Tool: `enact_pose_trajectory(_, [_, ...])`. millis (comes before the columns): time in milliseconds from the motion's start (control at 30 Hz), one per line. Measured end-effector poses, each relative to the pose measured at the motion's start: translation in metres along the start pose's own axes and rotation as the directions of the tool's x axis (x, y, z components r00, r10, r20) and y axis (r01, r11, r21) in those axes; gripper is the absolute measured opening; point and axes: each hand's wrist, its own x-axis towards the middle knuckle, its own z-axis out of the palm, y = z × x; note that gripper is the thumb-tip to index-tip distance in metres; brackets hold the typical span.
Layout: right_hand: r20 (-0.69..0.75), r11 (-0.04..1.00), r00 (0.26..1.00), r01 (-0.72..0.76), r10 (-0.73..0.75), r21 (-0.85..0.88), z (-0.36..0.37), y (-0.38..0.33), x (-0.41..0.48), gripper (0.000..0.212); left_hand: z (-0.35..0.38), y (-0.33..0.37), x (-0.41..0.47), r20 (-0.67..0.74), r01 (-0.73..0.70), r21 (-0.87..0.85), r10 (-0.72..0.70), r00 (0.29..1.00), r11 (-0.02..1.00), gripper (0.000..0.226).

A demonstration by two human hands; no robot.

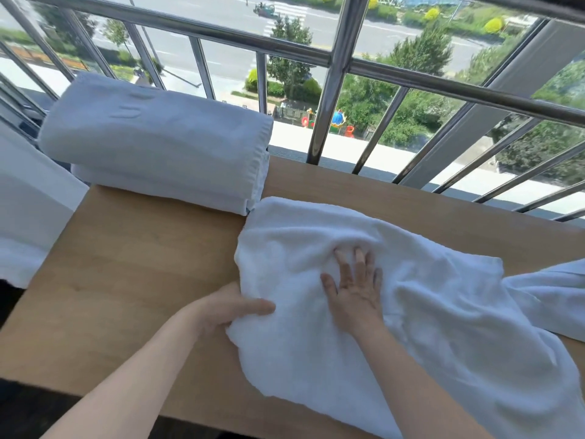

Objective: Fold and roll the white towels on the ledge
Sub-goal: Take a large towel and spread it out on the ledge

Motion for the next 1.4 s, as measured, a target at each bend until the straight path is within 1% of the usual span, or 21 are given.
enact_pose_trajectory(33, [0.003,1.000,1.000,0.000,0.000,0.006,0.001,0.006,-0.002,0.067,-0.002,0.000,-0.004,0.019,0.004,-0.010,-0.004,1.000,1.000,0.078])
enact_pose_trajectory(100, [0.005,1.000,1.000,-0.022,0.022,0.015,0.002,0.016,-0.005,0.072,-0.010,-0.001,-0.012,0.102,0.024,-0.021,-0.022,0.995,0.999,0.076])
enact_pose_trajectory(167, [0.005,1.000,1.000,-0.030,0.030,0.009,0.004,0.022,-0.007,0.074,-0.013,-0.002,-0.018,0.148,0.095,-0.062,-0.085,0.985,0.994,0.074])
enact_pose_trajectory(233, [0.015,1.000,0.999,-0.028,0.028,-0.004,0.005,0.024,-0.008,0.076,-0.009,-0.001,-0.021,0.113,0.165,-0.093,-0.154,0.982,0.982,0.077])
enact_pose_trajectory(300, [0.027,0.999,0.999,-0.031,0.030,0.008,0.006,0.024,-0.007,0.076,-0.004,-0.005,-0.021,0.036,0.164,-0.070,-0.162,0.986,0.984,0.081])
enact_pose_trajectory(333, [0.027,0.999,0.999,-0.032,0.032,0.015,0.006,0.024,-0.006,0.076,-0.003,-0.007,-0.021,0.032,0.156,-0.076,-0.154,0.988,0.985,0.083])
enact_pose_trajectory(400, [0.027,0.999,0.999,-0.031,0.030,0.027,0.006,0.025,-0.005,0.075,-0.003,-0.009,-0.019,0.069,0.179,-0.153,-0.170,0.983,0.972,0.082])
enact_pose_trajectory(467, [0.038,0.999,0.999,-0.028,0.027,0.042,0.005,0.026,-0.005,0.073,0.000,-0.010,-0.017,0.126,0.210,-0.277,-0.181,0.975,0.938,0.075])
enact_pose_trajectory(533, [0.053,0.998,0.998,-0.036,0.033,0.060,0.004,0.026,-0.006,0.071,0.006,-0.012,-0.012,0.174,0.207,-0.380,-0.150,0.973,0.901,0.070])
enact_pose_trajectory(600, [0.057,0.997,0.998,-0.045,0.041,0.068,0.003,0.025,-0.006,0.071,0.016,-0.011,-0.006,0.197,0.180,-0.446,-0.099,0.975,0.877,0.067])
enact_pose_trajectory(700, [0.053,0.996,0.997,-0.052,0.049,0.068,0.004,0.027,-0.009,0.070,0.026,-0.003,0.004,0.161,0.100,-0.496,-0.021,0.987,0.863,0.062])
enact_pose_trajectory(800, [0.053,0.997,0.998,-0.040,0.037,0.065,0.006,0.029,-0.015,0.069,0.028,0.006,0.016,0.048,-0.046,-0.594,0.093,0.995,0.803,0.064])
enact_pose_trajectory(867, [0.061,0.998,0.998,-0.033,0.030,0.049,0.007,0.031,-0.018,0.069,0.030,0.011,0.024,-0.039,-0.127,-0.645,0.133,0.990,0.754,0.062])
enact_pose_trajectory(933, [0.067,1.000,0.997,-0.025,0.024,0.018,0.009,0.031,-0.023,0.070,0.035,0.017,0.032,-0.074,-0.175,-0.673,0.170,0.983,0.719,0.057])
enact_pose_trajectory(1033, [0.074,0.999,0.997,-0.017,0.021,-0.051,0.012,0.029,-0.029,0.073,0.043,0.027,0.044,-0.102,-0.215,-0.711,0.204,0.974,0.670,0.056])
enact_pose_trajectory(1100, [0.085,0.997,0.996,-0.020,0.027,-0.076,0.012,0.027,-0.030,0.073,0.046,0.037,0.047,-0.059,-0.227,-0.681,0.257,0.965,0.696,0.055])
enact_pose_trajectory(1167, [0.097,0.997,0.995,-0.021,0.028,-0.073,0.009,0.027,-0.031,0.073,0.046,0.046,0.044,-0.014,-0.207,-0.623,0.254,0.967,0.755,0.057])
enact_pose_trajectory(1233, [0.102,0.997,0.994,-0.017,0.024,-0.070,0.007,0.029,-0.033,0.072,0.038,0.051,0.040,-0.013,-0.215,-0.574,0.253,0.967,0.790,0.052])
enact_pose_trajectory(1300, [0.100,0.996,0.995,-0.005,0.014,-0.091,0.006,0.031,-0.035,0.068,0.024,0.054,0.041,-0.107,-0.282,-0.550,0.269,0.957,0.786,0.048])
enact_pose_trajectory(1367, [0.113,0.994,0.994,0.007,0.006,-0.111,0.006,0.030,-0.034,0.065,0.008,0.056,0.043,-0.259,-0.363,-0.503,0.264,0.929,0.785,0.053])
enact_pose_trajectory(1400, [0.124,0.994,0.992,0.010,0.004,-0.111,0.006,0.029,-0.034,0.065,0.000,0.056,0.044,-0.300,-0.363,-0.487,0.238,0.924,0.795,0.056])
